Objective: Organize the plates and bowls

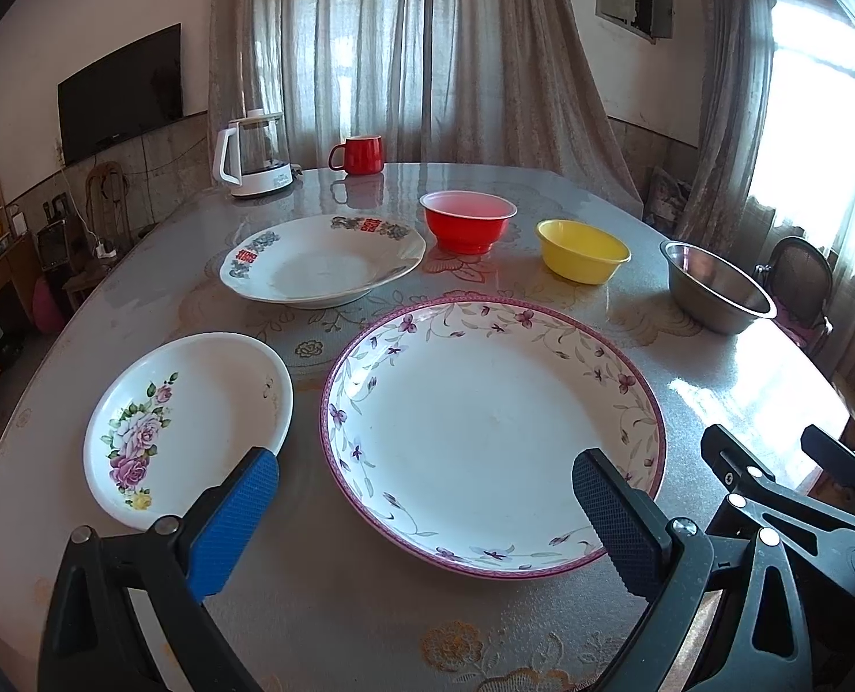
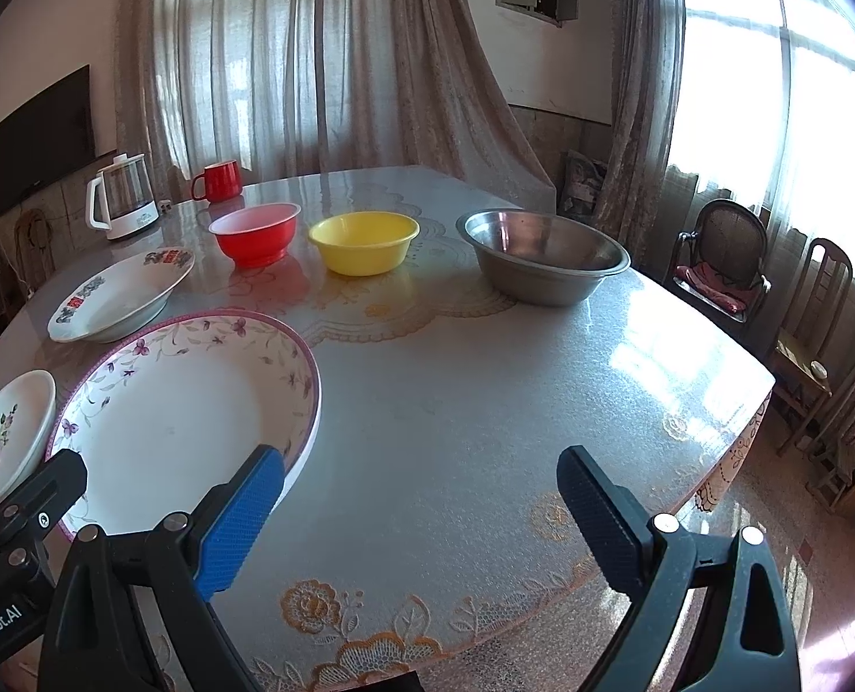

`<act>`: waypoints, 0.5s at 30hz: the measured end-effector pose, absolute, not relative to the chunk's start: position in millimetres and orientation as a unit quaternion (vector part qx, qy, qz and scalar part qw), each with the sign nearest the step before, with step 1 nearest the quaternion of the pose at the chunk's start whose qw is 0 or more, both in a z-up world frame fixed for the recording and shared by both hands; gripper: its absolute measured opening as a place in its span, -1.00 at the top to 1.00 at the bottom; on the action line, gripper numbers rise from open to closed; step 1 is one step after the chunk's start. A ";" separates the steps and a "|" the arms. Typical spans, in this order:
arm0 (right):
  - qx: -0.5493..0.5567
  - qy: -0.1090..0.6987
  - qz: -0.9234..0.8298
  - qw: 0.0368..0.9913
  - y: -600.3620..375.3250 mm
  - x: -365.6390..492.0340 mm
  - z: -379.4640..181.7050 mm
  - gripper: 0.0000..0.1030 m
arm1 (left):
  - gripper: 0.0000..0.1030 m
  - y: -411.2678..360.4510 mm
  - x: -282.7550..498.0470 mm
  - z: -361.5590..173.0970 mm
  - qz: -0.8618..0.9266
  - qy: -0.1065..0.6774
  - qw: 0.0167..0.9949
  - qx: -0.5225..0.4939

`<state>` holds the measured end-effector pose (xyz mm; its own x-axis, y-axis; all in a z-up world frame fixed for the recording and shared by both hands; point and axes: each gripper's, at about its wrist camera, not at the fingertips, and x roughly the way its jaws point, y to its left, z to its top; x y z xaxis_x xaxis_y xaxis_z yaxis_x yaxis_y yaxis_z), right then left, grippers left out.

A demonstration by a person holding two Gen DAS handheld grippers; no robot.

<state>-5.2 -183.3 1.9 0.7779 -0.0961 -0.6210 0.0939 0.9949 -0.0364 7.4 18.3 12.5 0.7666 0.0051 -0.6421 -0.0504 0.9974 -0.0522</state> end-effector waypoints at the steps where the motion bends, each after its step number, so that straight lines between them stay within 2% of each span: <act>1: -0.003 0.331 -0.045 0.943 -182.2 -3.3 2.3 -0.89 | -0.99 20.8 8.0 13.0 0.010 0.341 0.939 -0.039; 8: -0.009 0.353 0.032 0.935 -172.2 14.2 7.4 -0.89 | -0.99 42.8 13.3 16.6 -0.003 0.353 0.933 -0.066; 15: -0.023 0.353 0.048 0.934 -169.6 22.4 10.8 -0.89 | -0.99 52.5 12.1 14.8 0.016 0.350 0.936 -0.039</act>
<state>22.4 -169.6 10.8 0.7459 0.0739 -0.6620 -0.1060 0.9943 -0.0085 12.1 52.5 14.8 0.7546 0.0025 -0.6562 -0.0575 0.9964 -0.0623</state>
